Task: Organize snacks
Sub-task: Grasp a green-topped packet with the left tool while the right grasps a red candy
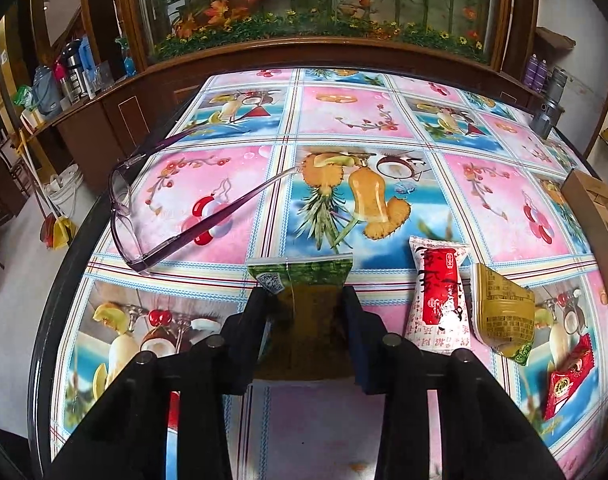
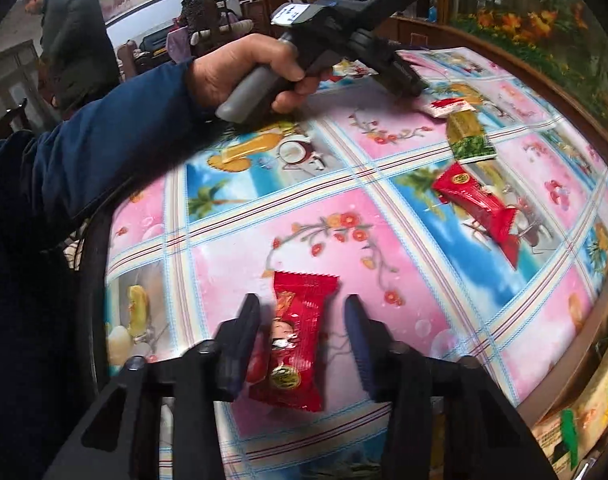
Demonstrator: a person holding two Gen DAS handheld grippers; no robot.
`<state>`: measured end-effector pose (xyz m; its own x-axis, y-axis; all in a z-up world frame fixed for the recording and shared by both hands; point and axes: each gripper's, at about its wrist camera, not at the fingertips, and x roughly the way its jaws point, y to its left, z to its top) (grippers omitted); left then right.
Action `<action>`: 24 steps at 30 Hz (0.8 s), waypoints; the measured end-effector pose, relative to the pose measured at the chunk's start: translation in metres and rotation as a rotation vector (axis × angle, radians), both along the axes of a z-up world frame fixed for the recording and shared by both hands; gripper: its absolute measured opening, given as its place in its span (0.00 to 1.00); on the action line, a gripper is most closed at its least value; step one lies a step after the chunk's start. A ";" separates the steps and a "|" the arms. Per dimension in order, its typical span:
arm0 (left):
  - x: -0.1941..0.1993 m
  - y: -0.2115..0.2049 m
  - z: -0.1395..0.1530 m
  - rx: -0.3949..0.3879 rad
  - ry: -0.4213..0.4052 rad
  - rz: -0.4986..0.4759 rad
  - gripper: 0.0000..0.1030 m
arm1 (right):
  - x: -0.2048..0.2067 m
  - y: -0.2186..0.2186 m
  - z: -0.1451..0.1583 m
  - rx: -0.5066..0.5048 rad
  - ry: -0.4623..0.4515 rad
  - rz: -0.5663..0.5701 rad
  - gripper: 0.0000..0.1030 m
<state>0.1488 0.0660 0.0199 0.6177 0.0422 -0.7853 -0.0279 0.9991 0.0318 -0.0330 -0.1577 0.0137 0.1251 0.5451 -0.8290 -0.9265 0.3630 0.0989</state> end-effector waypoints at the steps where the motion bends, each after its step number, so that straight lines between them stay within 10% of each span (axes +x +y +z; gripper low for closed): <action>1: 0.000 0.000 0.000 -0.001 -0.002 0.004 0.35 | 0.000 0.001 -0.001 -0.009 -0.010 -0.006 0.33; 13: -0.005 -0.015 0.007 -0.030 -0.035 0.046 0.24 | 0.075 -0.016 0.003 0.092 -0.048 -0.529 0.22; 24: -0.013 -0.028 0.020 -0.101 -0.058 -0.004 0.22 | 0.091 -0.053 0.032 0.287 -0.024 -0.655 0.18</action>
